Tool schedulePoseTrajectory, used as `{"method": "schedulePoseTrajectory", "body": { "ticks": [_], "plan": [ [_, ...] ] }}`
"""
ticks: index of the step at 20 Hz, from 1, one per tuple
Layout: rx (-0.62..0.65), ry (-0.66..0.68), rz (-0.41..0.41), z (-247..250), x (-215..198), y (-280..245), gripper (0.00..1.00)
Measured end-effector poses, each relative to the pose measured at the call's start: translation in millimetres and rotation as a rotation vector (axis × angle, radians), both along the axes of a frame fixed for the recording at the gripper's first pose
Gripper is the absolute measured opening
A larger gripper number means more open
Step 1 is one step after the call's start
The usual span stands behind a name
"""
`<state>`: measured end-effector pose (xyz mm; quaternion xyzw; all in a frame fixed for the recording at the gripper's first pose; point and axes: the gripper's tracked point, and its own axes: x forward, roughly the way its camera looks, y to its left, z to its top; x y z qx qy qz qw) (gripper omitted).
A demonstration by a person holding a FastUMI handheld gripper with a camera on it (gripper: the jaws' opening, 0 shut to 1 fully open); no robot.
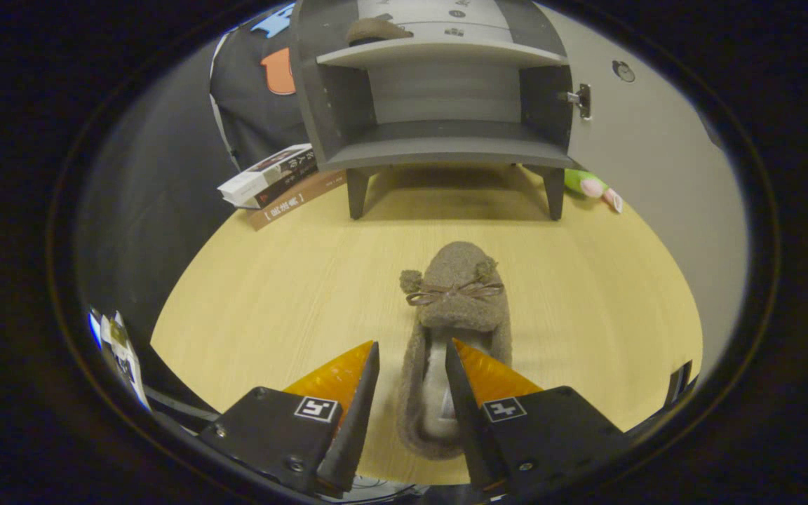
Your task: Open the shoe cabinet door, grab the shoes and put them into the shoe cabinet, then close the shoe cabinet door.
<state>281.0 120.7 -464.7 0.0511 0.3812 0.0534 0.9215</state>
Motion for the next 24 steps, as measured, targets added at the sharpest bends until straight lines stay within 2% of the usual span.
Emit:
{"method": "schedulePoseTrajectory", "body": {
  "ticks": [3,9,13,14,15,17,19,24],
  "plan": [
    [0.020,0.013,-0.015,-9.1,21.1,-0.6,0.61],
    [0.049,0.045,-0.038,-25.4,49.0,1.9,0.54],
    [0.017,0.053,-0.067,-29.1,57.8,-8.2,0.49],
    [0.013,0.057,-0.085,-29.2,58.5,-12.5,0.44],
    [0.028,0.061,-0.073,-28.6,59.4,-7.7,0.22],
    [0.037,0.065,-0.053,-27.1,56.4,-4.4,0.11],
    [0.046,0.063,-0.040,-24.0,51.6,-4.4,0.07],
    [0.024,-0.018,-0.027,19.0,39.7,-11.4,0.07]
  ]
}}
